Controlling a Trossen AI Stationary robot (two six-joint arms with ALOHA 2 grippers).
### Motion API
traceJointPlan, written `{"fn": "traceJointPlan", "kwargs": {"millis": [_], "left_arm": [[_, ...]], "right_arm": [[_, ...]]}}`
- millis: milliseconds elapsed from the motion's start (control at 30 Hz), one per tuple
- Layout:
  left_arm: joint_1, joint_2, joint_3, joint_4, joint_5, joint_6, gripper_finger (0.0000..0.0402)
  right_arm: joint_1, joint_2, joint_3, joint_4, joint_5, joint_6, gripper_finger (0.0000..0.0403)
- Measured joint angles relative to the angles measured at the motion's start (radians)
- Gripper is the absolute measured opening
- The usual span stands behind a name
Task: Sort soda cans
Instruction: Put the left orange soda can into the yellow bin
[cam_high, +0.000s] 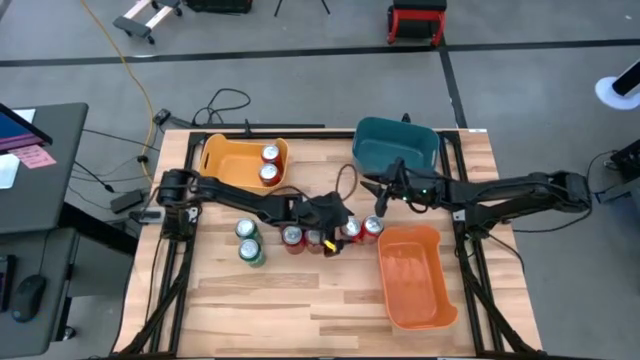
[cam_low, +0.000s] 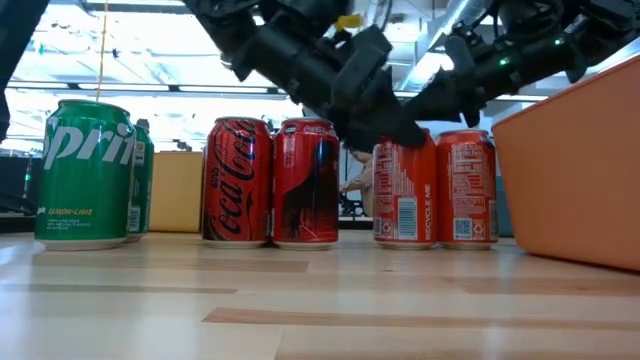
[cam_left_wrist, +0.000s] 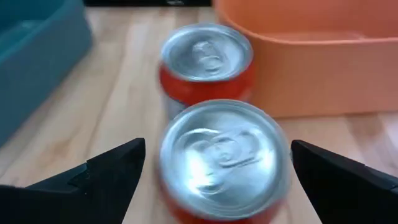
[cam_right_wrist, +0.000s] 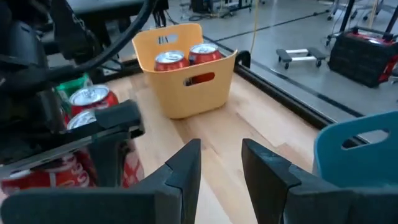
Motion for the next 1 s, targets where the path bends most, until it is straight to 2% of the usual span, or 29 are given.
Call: {"fn": "traceJointPlan", "kwargs": {"millis": [133,267,500,1000], "left_arm": [[-0.003,0.023,0.064,-0.069,0.007,0.013,0.0394],[-0.001,0.025,0.071,-0.1,0.003,0.016,0.0383],[0.001,0.02,0.072,-0.119,0.005,0.008,0.0298],[0.001,-0.014,0.07,-0.158,-0.032,-0.012,0.0295]], "right_arm": [[0.005,-0.023,0.0,-0.058,-0.001,0.007,0.0139],[0.014,-0.035,0.001,-0.096,-0.002,0.007,0.0139],[0.024,-0.037,0.0,-0.109,-0.002,0.007,0.0139],[0.023,-0.037,0.0,-0.145,-0.002,0.0,0.0139]]}}
